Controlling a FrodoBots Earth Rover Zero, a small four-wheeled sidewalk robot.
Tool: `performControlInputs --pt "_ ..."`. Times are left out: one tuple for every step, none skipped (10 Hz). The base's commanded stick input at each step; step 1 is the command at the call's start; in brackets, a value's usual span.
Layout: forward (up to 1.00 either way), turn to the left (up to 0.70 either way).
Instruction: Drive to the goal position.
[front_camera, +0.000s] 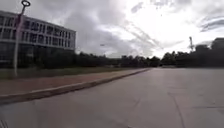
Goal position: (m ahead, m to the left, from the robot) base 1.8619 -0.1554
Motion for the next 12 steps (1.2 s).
performControlInputs --pt "0.7 0.0" --pt "0.7 0.0" --pt "0.7 0.0" --pt "0.7 0.0" --pt "0.7 0.0" --pt "0.7 0.0" --pt "0.7 0.0" --pt "0.7 -0.11" --pt "0.7 -0.35" --pt "0.7 -0.35" --pt "0.7 -0.35" --pt "0.7 -0.35"
